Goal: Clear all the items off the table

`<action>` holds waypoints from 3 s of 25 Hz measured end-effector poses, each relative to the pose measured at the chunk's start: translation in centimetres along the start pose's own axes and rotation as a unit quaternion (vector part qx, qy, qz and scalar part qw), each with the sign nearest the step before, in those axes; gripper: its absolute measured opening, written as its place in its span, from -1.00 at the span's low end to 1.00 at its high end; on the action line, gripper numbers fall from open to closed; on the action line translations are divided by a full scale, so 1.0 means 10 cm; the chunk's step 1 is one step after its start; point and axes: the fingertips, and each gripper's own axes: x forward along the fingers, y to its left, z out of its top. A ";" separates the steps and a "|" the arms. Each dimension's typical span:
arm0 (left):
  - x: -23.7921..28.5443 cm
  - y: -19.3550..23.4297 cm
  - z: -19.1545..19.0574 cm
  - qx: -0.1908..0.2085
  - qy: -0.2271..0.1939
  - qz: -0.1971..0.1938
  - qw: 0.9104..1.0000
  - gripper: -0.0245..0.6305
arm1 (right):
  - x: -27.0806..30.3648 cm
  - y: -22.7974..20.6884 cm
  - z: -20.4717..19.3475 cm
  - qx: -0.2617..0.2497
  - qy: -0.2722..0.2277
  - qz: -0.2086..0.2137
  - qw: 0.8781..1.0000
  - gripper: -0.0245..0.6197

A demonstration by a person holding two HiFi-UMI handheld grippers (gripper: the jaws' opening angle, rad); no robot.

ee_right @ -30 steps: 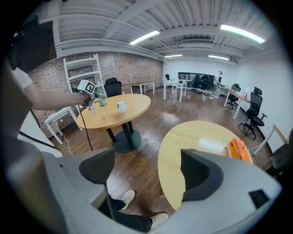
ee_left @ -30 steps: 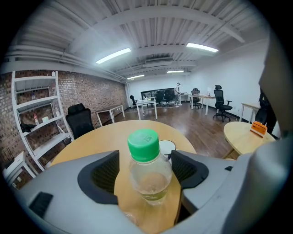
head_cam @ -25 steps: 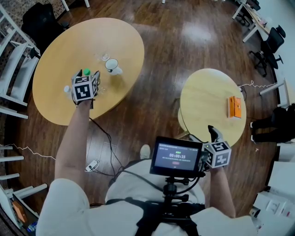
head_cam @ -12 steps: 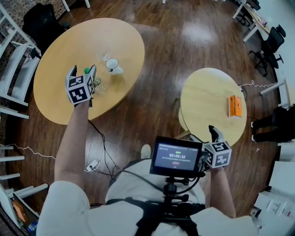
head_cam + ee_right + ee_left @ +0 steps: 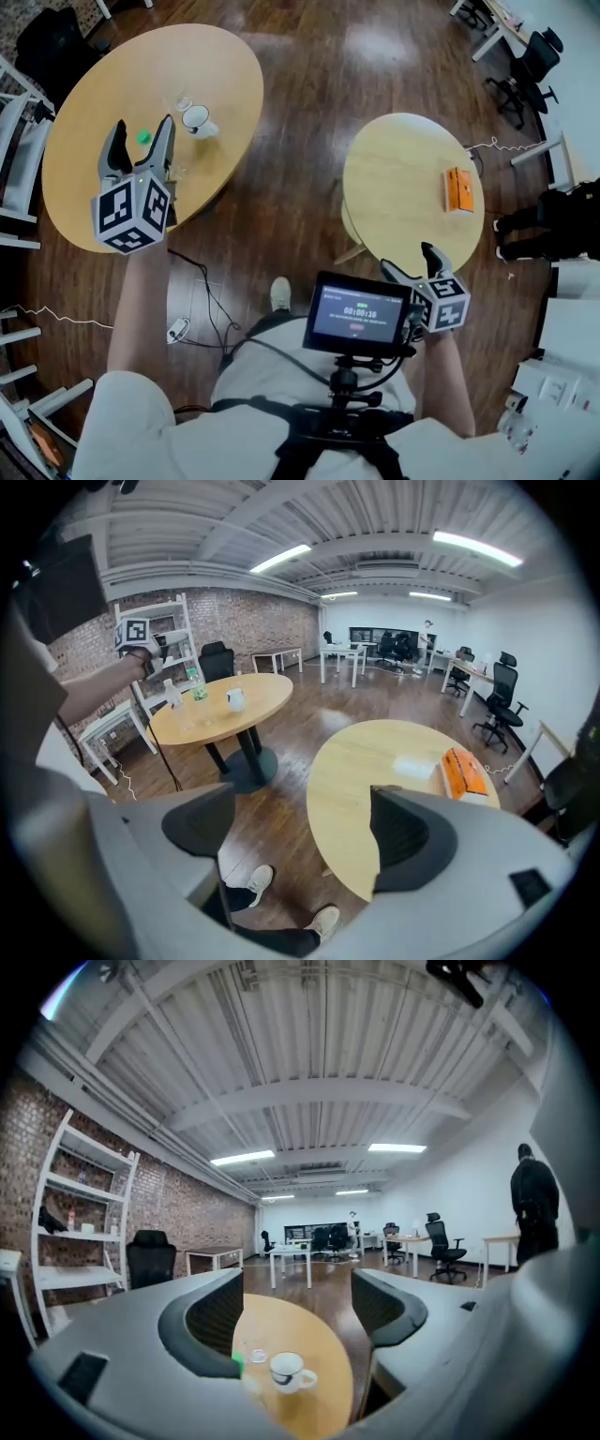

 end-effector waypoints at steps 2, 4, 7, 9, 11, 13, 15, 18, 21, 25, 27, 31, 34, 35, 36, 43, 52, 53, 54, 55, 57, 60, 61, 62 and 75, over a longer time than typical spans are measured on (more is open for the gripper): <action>-0.10 -0.37 0.00 -0.020 0.001 -0.034 0.999 0.19 | -0.10 -0.16 -0.03 0.012 -0.008 -0.015 1.000 0.52; -0.19 -0.80 -0.04 -0.031 0.010 -0.071 0.997 0.19 | -0.20 -0.32 -0.04 0.018 -0.021 -0.028 0.999 0.52; -0.35 -1.52 -0.16 -0.044 0.037 -0.130 0.990 0.19 | -0.35 -0.52 -0.08 0.025 -0.042 -0.036 0.998 0.52; -0.50 -2.03 -0.20 -0.051 0.058 -0.166 0.983 0.19 | -0.51 -0.67 -0.15 0.030 -0.055 -0.037 0.997 0.52; -0.65 -2.50 -0.22 -0.053 0.072 -0.191 0.977 0.19 | -0.68 -0.84 -0.25 0.034 -0.063 -0.037 0.997 0.52; -0.82 -2.89 -0.27 -0.050 0.085 -0.212 0.972 0.19 | -0.84 -0.99 -0.37 0.036 -0.068 -0.037 0.996 0.52; -1.01 -3.29 -0.33 -0.043 0.102 -0.234 0.966 0.25 | -1.00 -1.16 -0.51 0.038 -0.074 -0.040 0.996 0.52; -1.34 -3.91 -0.41 -0.034 0.130 -0.266 0.955 0.28 | -1.27 -1.45 -0.75 0.042 -0.083 -0.044 0.995 0.52; -1.67 -4.40 -0.51 -0.031 0.157 -0.283 0.946 0.33 | -1.50 -1.71 -0.97 0.050 -0.092 -0.044 0.993 0.52; -2.13 -4.89 -0.69 -0.023 0.187 -0.287 0.939 0.33 | -1.72 -1.95 -1.27 0.047 -0.092 -0.031 0.994 0.52; -2.34 -5.09 -0.81 -0.028 0.202 -0.286 0.936 0.33 | -1.80 -2.06 -1.42 0.042 -0.087 -0.027 0.995 0.52; -2.67 -5.35 -0.96 -0.037 0.224 -0.283 0.932 0.33 | -1.90 -2.22 -1.66 0.036 -0.077 -0.018 0.996 0.52; -2.79 -5.44 -1.00 -0.028 0.233 -0.282 0.930 0.33 | -1.93 -2.26 -1.72 0.036 -0.080 -0.011 0.996 0.52; -2.81 -5.45 -1.01 -0.023 0.233 -0.283 0.930 0.33 | -1.93 -2.26 -1.73 0.037 -0.081 -0.010 0.996 0.52; -2.83 -5.46 -1.01 -0.017 0.233 -0.282 0.931 0.33 | -1.93 -2.26 -1.73 0.037 -0.083 -0.008 0.996 0.52; -2.71 -5.46 -0.95 -0.022 0.230 -0.271 0.934 0.38 | -1.88 -2.29 -1.76 0.037 -0.082 0.004 0.996 0.52; -2.40 -5.40 -1.00 -0.018 0.233 -0.281 0.931 0.38 | -1.49 -2.50 -1.75 0.054 -0.068 -0.001 0.996 0.52; -2.35 -5.37 -0.99 -0.015 0.232 -0.282 0.931 0.38 | -1.40 -2.55 -1.73 0.058 -0.065 -0.003 0.996 0.52; -2.30 -5.34 -0.99 -0.010 0.231 -0.283 0.931 0.38 | -1.30 -2.61 -1.69 0.060 -0.063 -0.006 0.996 0.52; -2.23 -5.30 -1.01 -0.006 0.232 -0.286 0.930 0.38 | -1.19 -2.67 -1.62 0.062 -0.062 -0.009 0.996 0.52; -2.09 -5.23 -1.07 -0.002 0.238 -0.295 0.925 0.38 | -0.92 -2.79 -1.47 0.063 -0.058 -0.015 0.996 0.52; -1.81 -5.16 -1.18 0.005 0.250 -0.314 0.916 0.38 | -0.44 -2.97 -1.21 0.073 -0.049 -0.018 0.996 0.52; -1.71 -5.15 -1.21 0.010 0.253 -0.322 0.912 0.38 | -0.29 -3.02 -1.12 0.078 -0.046 -0.016 0.996 0.52; -1.60 -5.15 -1.26 0.014 0.256 -0.330 0.908 0.38 | -0.14 -3.06 -1.03 0.082 -0.045 -0.014 0.996 0.52; -0.36 -6.68 -1.95 0.026 0.280 -0.471 0.836 0.38 | -0.03 -3.15 -0.62 0.129 -0.052 -0.073 0.988 0.52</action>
